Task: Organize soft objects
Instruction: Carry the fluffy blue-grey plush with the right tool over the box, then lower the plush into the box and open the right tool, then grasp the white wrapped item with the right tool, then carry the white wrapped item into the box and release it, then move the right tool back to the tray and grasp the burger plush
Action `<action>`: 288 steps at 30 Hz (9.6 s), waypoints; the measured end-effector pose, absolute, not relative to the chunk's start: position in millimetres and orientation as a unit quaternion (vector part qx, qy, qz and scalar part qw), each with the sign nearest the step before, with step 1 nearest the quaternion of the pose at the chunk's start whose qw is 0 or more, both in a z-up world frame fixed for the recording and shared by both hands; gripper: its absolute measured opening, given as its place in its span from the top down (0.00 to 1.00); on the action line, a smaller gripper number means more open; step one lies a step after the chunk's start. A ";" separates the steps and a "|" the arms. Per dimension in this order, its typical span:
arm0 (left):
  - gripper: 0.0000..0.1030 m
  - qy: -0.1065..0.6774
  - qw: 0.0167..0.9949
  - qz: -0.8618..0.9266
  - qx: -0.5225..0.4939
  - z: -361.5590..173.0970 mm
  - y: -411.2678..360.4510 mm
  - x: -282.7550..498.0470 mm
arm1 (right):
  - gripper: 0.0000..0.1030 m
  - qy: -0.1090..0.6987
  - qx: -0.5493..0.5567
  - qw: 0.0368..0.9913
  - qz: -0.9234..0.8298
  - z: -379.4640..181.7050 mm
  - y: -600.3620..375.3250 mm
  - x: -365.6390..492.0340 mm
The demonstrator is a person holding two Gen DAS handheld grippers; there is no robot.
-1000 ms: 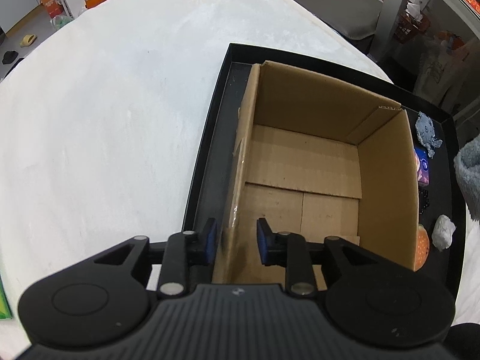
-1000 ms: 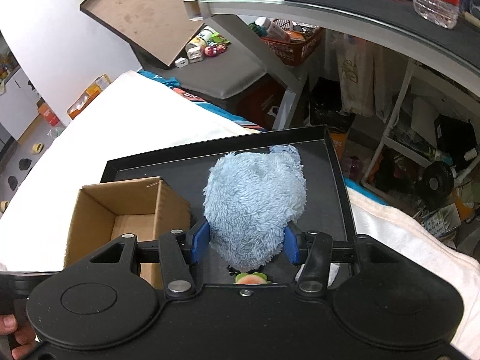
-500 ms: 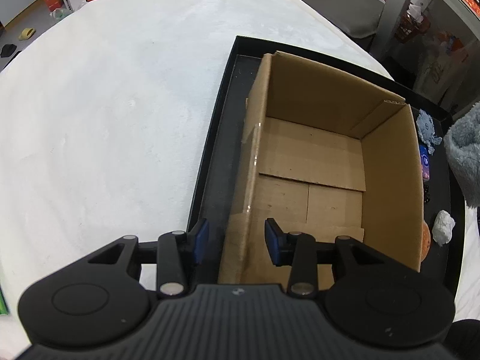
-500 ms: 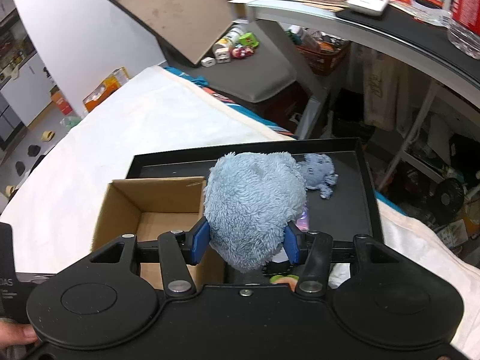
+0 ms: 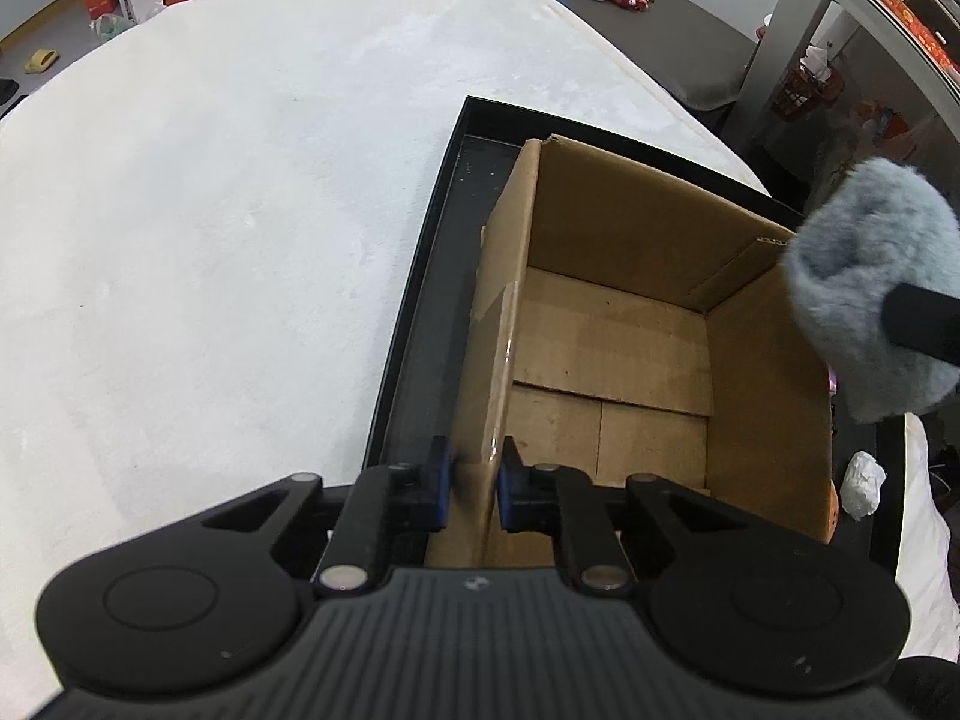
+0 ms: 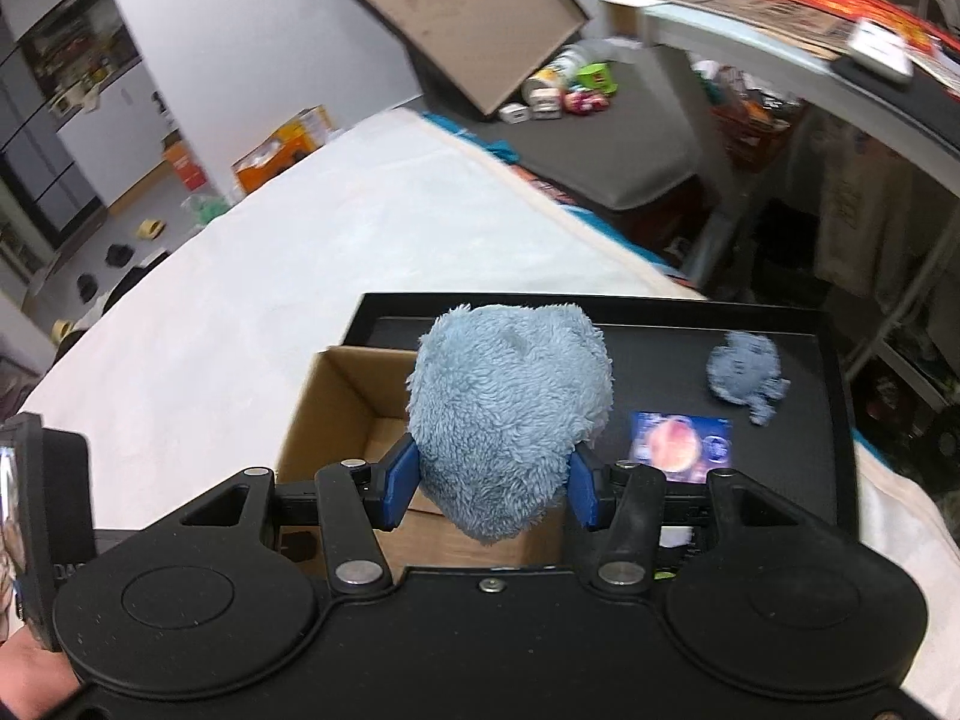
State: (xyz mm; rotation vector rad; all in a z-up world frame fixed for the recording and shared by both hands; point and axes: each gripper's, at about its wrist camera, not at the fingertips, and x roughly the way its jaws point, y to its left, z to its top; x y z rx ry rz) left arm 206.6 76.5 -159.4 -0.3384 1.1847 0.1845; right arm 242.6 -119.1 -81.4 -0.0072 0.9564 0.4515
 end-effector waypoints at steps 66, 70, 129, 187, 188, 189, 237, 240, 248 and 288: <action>0.30 0.574 0.805 0.110 -0.108 -131.9 45.9 194.4 | 0.30 0.498 0.114 0.844 0.163 -117.0 -234.7 231.7; 0.30 0.577 0.803 0.119 -0.094 -134.3 41.7 193.4 | 0.30 0.504 0.129 0.841 0.150 -126.1 -251.8 232.7; 0.30 0.593 0.792 0.140 -0.046 -149.5 22.2 211.7 | 0.58 0.534 0.150 0.827 0.092 -178.4 -278.0 260.4; 0.68 0.546 0.811 0.100 -0.184 -166.3 93.3 180.0 | 0.58 0.457 0.029 0.862 0.216 -87.1 -107.1 224.5; 0.70 0.545 0.812 0.096 -0.185 -166.8 93.4 180.2 | 0.58 0.457 0.028 0.862 0.218 -87.3 -103.2 224.6; 0.72 0.545 0.813 0.092 -0.185 -167.3 93.1 180.4 | 0.58 0.457 0.026 0.862 0.219 -87.4 -99.8 224.9; 0.41 0.555 0.809 0.127 -0.146 -149.0 70.6 179.3 | 0.33 0.459 0.067 0.866 0.187 -94.4 -169.2 210.9; 0.41 0.556 0.809 0.124 -0.140 -148.5 67.8 179.4 | 0.32 0.459 0.069 0.866 0.184 -96.2 -175.8 209.8; 0.40 0.562 0.807 0.126 -0.126 -150.5 60.9 183.0 | 0.32 0.466 0.079 0.863 0.178 -106.1 -193.9 209.6; 0.13 0.596 0.790 0.144 0.017 -167.5 3.3 211.2 | 0.66 0.578 0.102 0.802 0.109 -225.8 -234.8 235.7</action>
